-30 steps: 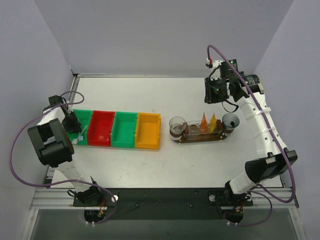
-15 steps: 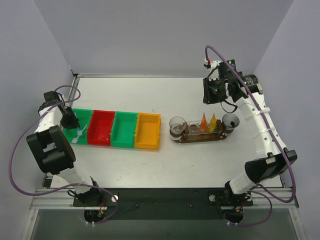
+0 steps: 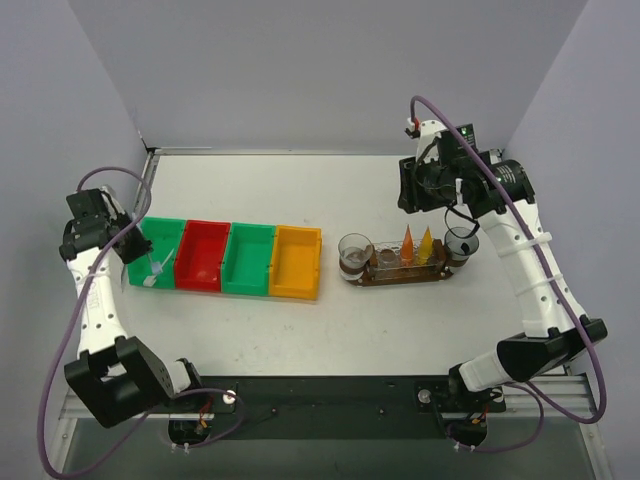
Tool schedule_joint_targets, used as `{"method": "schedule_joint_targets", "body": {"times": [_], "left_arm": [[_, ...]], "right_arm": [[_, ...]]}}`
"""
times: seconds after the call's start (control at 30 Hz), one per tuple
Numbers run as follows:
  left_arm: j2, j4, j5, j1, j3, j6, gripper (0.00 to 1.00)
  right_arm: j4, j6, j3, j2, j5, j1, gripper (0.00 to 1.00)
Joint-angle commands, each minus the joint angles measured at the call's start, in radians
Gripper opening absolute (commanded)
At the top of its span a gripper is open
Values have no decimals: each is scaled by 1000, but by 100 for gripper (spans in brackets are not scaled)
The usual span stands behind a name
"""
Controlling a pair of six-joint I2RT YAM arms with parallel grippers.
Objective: Prepare toiletry sets of a toothbrush and toothpaste on the tray
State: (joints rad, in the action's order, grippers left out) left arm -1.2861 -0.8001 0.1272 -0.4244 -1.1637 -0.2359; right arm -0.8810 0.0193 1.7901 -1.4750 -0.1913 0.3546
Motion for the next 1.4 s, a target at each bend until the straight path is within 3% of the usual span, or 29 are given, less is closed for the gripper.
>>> {"method": "schedule_joint_targets", "body": {"times": [0.0, 0.17, 0.3, 0.43, 0.67, 0.83, 1.07, 1.37], "left_arm": [[85, -74, -18, 31, -53, -72, 0], [137, -68, -35, 165, -103, -146, 0], [166, -39, -77, 330, -151, -268, 0], [143, -8, -120, 572, -189, -359, 0], [87, 154, -164, 843, -211, -554, 0], [24, 261, -156, 956, -237, -655, 0], [22, 449, -159, 1075, -136, -850, 0], [-5, 510, -163, 1139, -122, -888, 0]], "right_arm": [[27, 25, -27, 71, -7, 27, 38], [54, 64, -64, 114, -30, 49, 42], [69, 116, -78, 130, -43, 66, 44], [82, 160, -81, 133, -56, 102, 48], [155, 278, -121, 157, -92, 176, 50], [235, 366, -182, 159, -138, 234, 50], [389, 485, -270, 151, -257, 300, 50], [416, 511, -275, 98, -332, 314, 48]]}}
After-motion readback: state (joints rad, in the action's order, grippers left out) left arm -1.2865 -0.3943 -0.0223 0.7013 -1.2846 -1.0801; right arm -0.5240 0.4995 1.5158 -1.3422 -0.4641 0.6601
